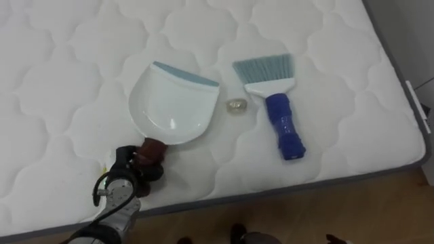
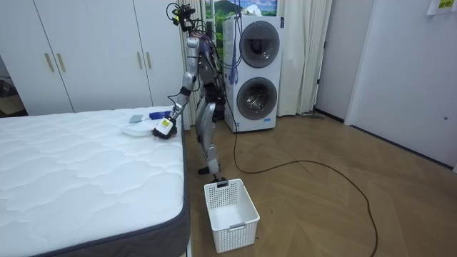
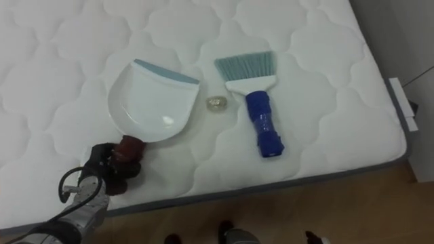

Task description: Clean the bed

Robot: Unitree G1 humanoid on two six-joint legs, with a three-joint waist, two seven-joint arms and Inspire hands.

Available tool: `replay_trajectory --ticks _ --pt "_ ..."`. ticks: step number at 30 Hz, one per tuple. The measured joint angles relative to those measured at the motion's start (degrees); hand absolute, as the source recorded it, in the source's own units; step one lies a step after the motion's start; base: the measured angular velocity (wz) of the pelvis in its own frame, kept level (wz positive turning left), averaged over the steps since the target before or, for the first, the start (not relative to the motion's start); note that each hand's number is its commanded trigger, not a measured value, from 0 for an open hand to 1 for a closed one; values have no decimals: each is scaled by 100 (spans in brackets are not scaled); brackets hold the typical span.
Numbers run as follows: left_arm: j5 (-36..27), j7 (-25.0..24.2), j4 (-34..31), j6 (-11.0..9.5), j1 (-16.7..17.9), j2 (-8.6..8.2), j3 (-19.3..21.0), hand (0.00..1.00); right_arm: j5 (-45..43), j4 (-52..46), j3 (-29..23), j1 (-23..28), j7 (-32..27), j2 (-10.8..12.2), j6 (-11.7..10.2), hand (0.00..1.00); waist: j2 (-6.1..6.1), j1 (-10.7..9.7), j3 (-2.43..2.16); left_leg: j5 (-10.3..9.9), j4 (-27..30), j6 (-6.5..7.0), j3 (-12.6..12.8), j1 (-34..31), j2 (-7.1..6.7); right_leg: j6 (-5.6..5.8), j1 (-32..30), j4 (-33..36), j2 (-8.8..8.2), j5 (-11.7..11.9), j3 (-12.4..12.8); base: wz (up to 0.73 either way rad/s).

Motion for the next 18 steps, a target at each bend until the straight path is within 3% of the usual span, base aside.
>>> replay_trajectory --ticks 6,11,14,18 --pt "57 -59 -5 14 -16 232 -186 100 428 -30 -4 14 8 -127 -6 0 45 105 -13 -4 32 -5 0 -10 31 -18 5 1 29 12 3 0" --pt "570 -56 -72 0 -16 587 -208 100 514 -88 -346 -53 12 -197 -35 0 107 248 -10 -20 29 -29 -44 -36 59 -40 -7 6 61 18 0 -1" --pt "770 19 -200 -8 -6 730 -217 100 552 -132 -730 -126 -47 -304 -167 0 207 239 2 -15 26 -24 -100 -50 4 -26 -10 33 26 0 -32 10" --pt "1009 181 -409 -38 110 867 -250 100 923 -193 -883 -258 -216 -356 -329 0 217 258 1 -15 53 -15 -20 -35 -12 -7 -36 114 -24 -55 -15 3"
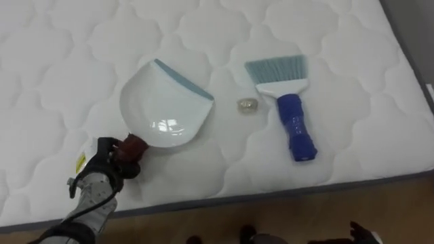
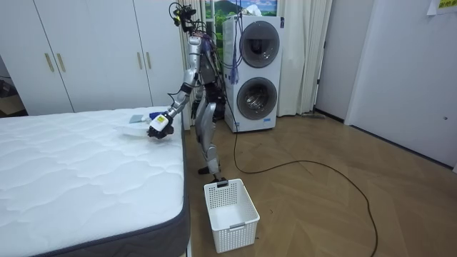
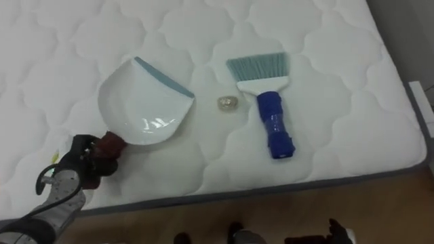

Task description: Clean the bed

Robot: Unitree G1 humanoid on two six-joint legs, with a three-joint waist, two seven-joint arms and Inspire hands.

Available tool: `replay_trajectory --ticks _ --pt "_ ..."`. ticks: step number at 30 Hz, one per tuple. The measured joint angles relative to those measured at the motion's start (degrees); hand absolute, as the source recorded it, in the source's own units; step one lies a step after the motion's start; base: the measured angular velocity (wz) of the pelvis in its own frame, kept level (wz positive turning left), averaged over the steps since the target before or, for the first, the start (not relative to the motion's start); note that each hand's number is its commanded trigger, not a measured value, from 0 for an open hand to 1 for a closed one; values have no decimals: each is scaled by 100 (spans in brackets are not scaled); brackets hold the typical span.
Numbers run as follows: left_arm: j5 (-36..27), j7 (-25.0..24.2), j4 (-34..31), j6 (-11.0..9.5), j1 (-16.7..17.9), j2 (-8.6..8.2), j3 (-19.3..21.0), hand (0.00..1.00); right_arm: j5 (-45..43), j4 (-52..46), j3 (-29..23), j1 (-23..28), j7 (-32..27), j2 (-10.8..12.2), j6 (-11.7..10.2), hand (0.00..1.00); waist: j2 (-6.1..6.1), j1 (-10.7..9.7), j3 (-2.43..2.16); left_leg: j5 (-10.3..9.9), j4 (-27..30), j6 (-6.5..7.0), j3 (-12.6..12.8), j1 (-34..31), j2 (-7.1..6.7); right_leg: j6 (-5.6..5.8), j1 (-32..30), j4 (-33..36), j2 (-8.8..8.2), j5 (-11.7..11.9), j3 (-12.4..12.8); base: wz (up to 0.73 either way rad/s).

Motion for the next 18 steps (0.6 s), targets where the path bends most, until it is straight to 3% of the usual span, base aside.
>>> replay_trajectory --ticks 6,8,10,18 --pt "-10 38 -77 -212 99 271 -78 100 114 -272 -225 -153 -234 -20 -180 0 24 119 -4 -86 156 27 76 -105 75 2 -83 -4 54 17 51 -8" --pt "-13 90 -304 -289 313 454 -78 100 151 -357 -503 -167 -377 -34 -256 0 37 132 -11 -87 144 28 82 -93 64 4 -83 -2 50 16 72 -3" --pt "-12 134 -412 -307 413 523 -77 100 202 -438 -693 -163 -527 -88 -306 0 40 160 -12 -86 125 30 83 -79 46 10 -83 5 36 13 75 0" --pt "-25 49 -566 -317 763 535 -114 100 -67 -1127 -1061 -450 -1537 -403 -496 0 17 176 -25 -82 111 83 204 -83 -9 72 -181 113 -13 4 208 -4"
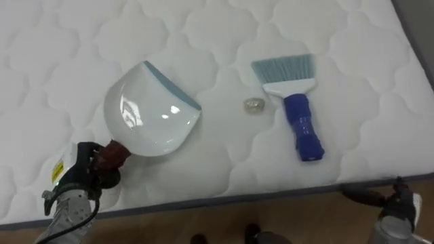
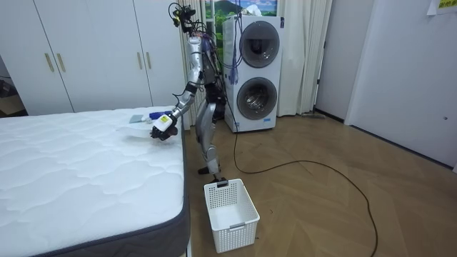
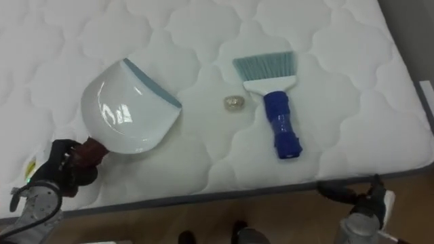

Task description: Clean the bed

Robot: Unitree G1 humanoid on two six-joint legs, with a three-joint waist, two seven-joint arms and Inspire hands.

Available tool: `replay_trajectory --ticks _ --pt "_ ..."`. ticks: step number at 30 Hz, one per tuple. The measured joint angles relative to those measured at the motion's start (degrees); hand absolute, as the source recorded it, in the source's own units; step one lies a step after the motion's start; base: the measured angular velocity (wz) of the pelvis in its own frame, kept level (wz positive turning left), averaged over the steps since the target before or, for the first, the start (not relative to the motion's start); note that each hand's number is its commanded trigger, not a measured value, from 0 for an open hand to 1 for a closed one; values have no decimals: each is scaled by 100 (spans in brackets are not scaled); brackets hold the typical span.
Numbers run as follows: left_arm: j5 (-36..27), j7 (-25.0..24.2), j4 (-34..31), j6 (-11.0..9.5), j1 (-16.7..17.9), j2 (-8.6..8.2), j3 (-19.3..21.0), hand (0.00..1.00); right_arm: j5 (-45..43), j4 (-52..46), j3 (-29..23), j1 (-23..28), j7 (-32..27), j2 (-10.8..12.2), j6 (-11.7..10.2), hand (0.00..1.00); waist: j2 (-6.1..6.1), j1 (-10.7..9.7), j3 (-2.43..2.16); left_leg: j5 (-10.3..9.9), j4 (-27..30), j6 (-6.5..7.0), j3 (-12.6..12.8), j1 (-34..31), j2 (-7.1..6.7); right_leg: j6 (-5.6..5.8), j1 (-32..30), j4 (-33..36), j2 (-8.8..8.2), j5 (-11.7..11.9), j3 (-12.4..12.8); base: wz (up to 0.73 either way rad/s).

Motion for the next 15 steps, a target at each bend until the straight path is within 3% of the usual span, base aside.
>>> replay_trajectory --ticks 3,6,8,13,15 --pt "-1 -220 -142 37 50 -10 -57 100 -252 -498 -105 -158 -690 -94 -58 0 -16 -13 -5 -1 1 3 27 11 -3 21 -7 -2 7 12 44 -6" --pt "-1 -566 -135 39 98 -62 -83 100 -861 -839 -148 -364 -1310 -91 -189 0 -111 -34 -52 0 1 4 59 22 2 18 -7 -1 9 15 59 -5" --pt "-1 -804 -136 52 114 -104 -83 100 -1245 -1096 -281 -546 -1787 -95 -316 0 -166 -36 -49 0 5 4 71 12 11 23 -8 -23 14 25 63 0" --pt "-3 -1242 -128 147 157 -111 -120 100 -1802 -1424 -235 -790 -2336 -109 -598 0 -186 37 -45 3 -45 15 126 24 48 28 15 -131 54 87 75 -4" --pt "-11 -1400 -129 177 177 -117 -201 100 -1970 -1483 -150 -790 -2451 -103 -608 0 -185 116 -45 3 -50 16 192 41 53 28 8 -109 58 87 119 -10"
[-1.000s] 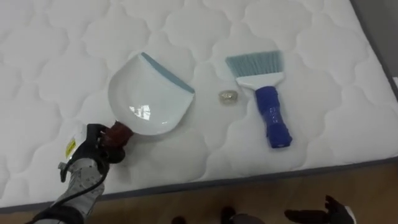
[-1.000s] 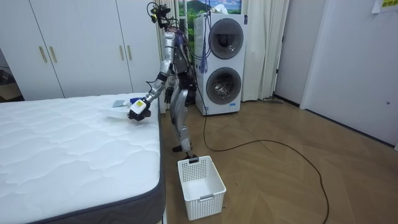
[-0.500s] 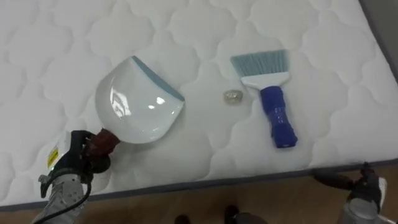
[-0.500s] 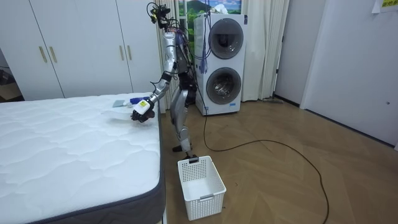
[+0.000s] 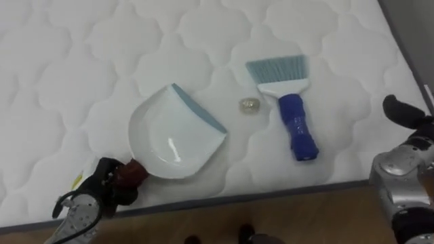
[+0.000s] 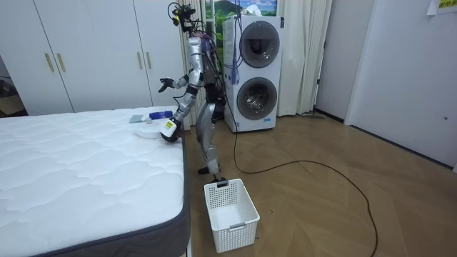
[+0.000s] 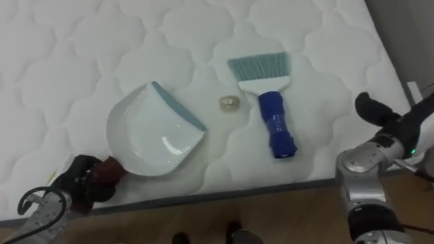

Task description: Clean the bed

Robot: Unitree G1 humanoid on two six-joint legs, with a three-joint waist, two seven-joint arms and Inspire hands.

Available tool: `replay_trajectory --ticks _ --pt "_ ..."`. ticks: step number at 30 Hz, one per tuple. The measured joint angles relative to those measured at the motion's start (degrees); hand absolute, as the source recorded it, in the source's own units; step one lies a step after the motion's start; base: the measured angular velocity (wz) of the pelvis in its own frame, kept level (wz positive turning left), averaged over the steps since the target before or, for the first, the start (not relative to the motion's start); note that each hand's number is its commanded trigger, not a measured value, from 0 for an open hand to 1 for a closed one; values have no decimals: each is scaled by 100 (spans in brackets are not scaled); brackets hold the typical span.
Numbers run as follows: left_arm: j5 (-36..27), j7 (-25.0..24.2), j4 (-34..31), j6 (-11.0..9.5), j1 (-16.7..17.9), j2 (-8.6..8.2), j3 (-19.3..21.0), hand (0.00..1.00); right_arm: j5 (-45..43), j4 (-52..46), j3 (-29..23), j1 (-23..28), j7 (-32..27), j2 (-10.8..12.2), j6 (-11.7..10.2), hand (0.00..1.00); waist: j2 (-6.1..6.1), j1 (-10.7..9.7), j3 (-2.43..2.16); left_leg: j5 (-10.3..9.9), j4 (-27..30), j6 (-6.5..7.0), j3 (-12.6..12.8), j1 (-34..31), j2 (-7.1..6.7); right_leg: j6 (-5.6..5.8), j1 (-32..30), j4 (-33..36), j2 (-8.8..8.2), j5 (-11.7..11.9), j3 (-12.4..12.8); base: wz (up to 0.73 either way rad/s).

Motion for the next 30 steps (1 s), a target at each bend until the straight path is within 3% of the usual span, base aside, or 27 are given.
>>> replay_trajectory --ticks 8,14,25,30 --pt "-53 -451 4 68 9 -6 -20 100 -44 111 644 -7 -25 -1 -9 0 16 133 25 5 -102 7 23 74 -22 10 20 -23 -18 -14 22 -2" --pt "-106 -700 0 12 -186 -1 -64 100 6 463 1022 -4 174 -1 -151 0 113 216 138 -6 -65 32 -43 -56 -24 22 -44 -52 -45 -22 -63 6" --pt "40 -938 59 -80 -528 -4 -105 100 260 1185 1364 -62 1036 -14 -145 0 158 604 147 -5 -20 33 -39 -253 -26 15 -250 46 -64 -27 -84 0" --pt "142 -920 155 -46 -671 -5 -108 100 345 1195 1394 -73 1181 -13 -139 0 187 606 173 -6 64 33 -40 -290 -32 5 -243 105 -134 -97 -195 12"
